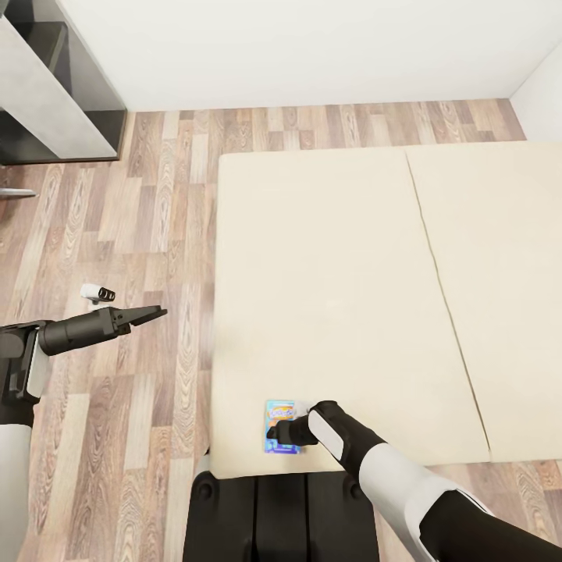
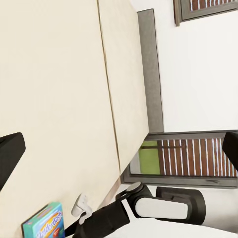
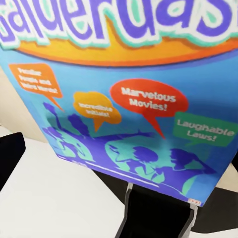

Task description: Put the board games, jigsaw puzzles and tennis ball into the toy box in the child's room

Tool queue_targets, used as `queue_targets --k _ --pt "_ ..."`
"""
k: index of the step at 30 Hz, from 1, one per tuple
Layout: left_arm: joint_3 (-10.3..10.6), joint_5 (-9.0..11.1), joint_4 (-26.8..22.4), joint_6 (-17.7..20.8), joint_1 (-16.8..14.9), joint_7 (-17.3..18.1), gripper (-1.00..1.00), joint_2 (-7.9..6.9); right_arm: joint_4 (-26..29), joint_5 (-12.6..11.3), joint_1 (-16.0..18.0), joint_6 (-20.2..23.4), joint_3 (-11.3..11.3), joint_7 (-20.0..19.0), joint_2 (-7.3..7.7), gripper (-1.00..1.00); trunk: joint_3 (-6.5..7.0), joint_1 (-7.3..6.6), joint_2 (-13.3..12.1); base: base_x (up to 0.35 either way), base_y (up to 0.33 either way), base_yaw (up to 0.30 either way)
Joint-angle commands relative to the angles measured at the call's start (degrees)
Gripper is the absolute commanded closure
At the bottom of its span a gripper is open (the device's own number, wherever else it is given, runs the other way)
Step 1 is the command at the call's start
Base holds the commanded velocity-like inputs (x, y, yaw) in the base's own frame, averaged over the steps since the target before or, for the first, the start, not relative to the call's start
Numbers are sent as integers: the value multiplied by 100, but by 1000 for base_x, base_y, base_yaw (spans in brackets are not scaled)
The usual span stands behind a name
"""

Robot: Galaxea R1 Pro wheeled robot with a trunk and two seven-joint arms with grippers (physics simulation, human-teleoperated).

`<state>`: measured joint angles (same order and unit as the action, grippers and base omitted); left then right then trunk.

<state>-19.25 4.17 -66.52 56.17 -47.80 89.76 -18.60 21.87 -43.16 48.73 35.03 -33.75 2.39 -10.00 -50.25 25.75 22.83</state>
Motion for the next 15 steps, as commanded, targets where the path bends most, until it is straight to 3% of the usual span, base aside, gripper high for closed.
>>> queue_targets --k 1,15 --pt "0 -4 -1 61 -1 24 -100 -3 2 -35 5 13 -26 25 0 -100 -6 3 9 0 92 0" --pt "0 -4 -1 61 -1 24 -100 -3 10 -42 5 6 -26 21 0 -100 -6 3 9 0 17 0"
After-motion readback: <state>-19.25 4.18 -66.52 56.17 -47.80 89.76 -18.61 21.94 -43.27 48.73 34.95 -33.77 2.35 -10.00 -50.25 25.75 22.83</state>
